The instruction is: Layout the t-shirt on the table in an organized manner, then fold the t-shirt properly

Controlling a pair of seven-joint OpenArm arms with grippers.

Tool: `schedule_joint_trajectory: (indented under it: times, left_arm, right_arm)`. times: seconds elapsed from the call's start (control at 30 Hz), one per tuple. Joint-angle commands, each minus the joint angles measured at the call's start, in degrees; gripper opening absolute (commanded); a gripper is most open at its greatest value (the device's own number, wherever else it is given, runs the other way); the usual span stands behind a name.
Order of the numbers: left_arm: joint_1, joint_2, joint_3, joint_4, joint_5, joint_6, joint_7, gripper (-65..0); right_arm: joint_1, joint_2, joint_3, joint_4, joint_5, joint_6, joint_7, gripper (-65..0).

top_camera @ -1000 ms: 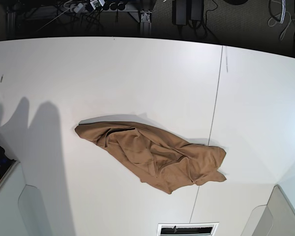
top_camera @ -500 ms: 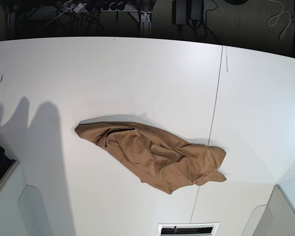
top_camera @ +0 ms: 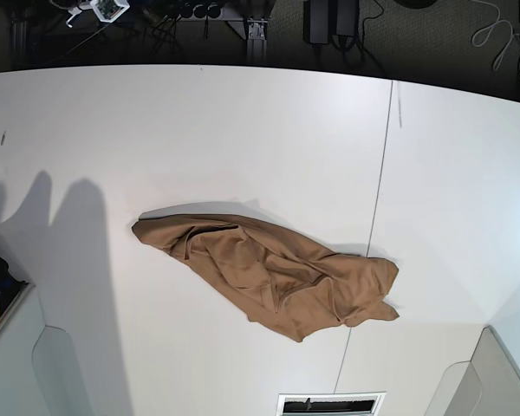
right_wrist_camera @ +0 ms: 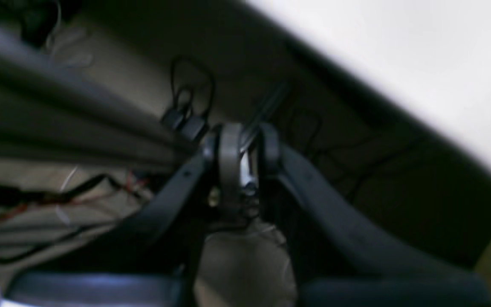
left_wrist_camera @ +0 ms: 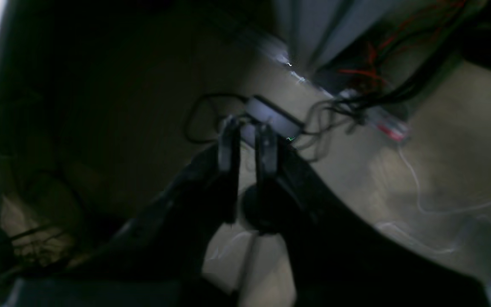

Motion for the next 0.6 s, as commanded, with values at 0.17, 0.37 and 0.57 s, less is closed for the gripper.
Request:
schedule_joint_trajectory:
  times: [0.17,0.37,0.57]
  left_arm:
    - [1.0,-3.3,-9.3,3.0,-0.3,1.3,-1.0,-55.5]
    - [0.8,-3.3,-21.1,3.1,-8.0,-2.7,-5.0,-55.5]
    - [-1.7,-6.3,-30.6,3.1,-16.0,-7.2,-7.3,-55.5]
  right_arm:
    - [1.6,0.5,1.7,4.6,0.7,0.1,1.1,-58.0]
    - [5.7,0.5,1.7,4.6,0.8,0.1,0.2,-58.0]
    - [13.7,0.2,1.7,4.6,4.3,0.1,-0.8,-58.0]
